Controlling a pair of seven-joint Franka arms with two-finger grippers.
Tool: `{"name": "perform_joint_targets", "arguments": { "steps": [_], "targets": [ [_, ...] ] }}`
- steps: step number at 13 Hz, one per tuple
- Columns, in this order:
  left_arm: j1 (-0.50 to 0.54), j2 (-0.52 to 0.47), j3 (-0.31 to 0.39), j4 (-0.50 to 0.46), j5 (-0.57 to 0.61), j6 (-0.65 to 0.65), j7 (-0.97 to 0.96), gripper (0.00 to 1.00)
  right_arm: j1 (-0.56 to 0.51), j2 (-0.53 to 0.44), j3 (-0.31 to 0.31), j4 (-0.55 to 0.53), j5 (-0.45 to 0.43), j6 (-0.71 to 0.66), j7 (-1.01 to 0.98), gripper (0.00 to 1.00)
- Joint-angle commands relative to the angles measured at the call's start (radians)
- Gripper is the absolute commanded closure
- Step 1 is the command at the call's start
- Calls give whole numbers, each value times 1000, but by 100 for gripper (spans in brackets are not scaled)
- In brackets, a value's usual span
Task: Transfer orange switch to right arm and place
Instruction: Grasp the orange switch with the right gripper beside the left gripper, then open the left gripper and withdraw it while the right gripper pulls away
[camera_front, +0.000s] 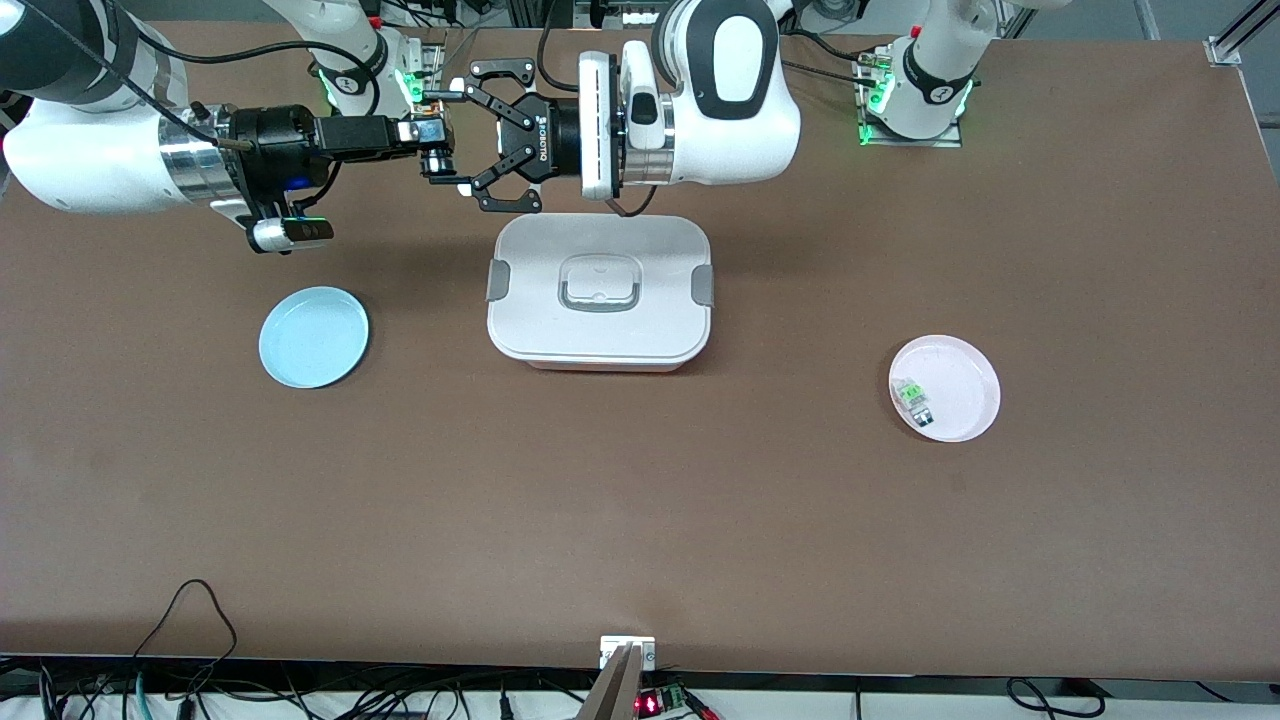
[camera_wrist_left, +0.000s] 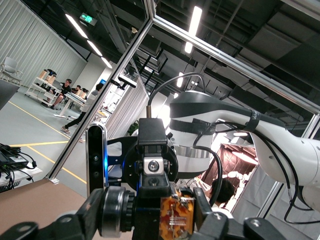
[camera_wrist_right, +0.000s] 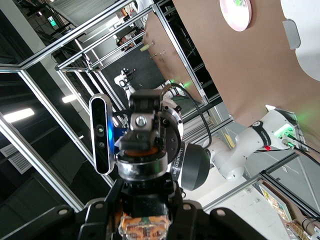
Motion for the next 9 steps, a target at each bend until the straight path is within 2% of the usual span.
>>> {"name": "perform_joint_targets", "arguments": {
  "steps": [1, 3, 4, 7, 9],
  "targets": [
    [6, -21, 10, 12, -34, 11, 10, 0, -4, -12, 2, 8, 12, -7, -1, 100],
    [113, -56, 10, -37, -24, 6, 15, 0, -5, 0, -1, 27, -13, -7, -22, 100],
    [169, -74, 7, -77, -24, -3, 23, 0, -9, 16, -4, 56, -74, -9, -50, 100],
    [357, -136, -4, -162, -5, -30, 24, 0, -16, 65, -7, 160, -342, -55, -221, 100],
    [501, -159, -4, -243, 161, -113, 23, 0, -22, 94, -21, 220, -569, -76, -437, 100]
  ]
}}
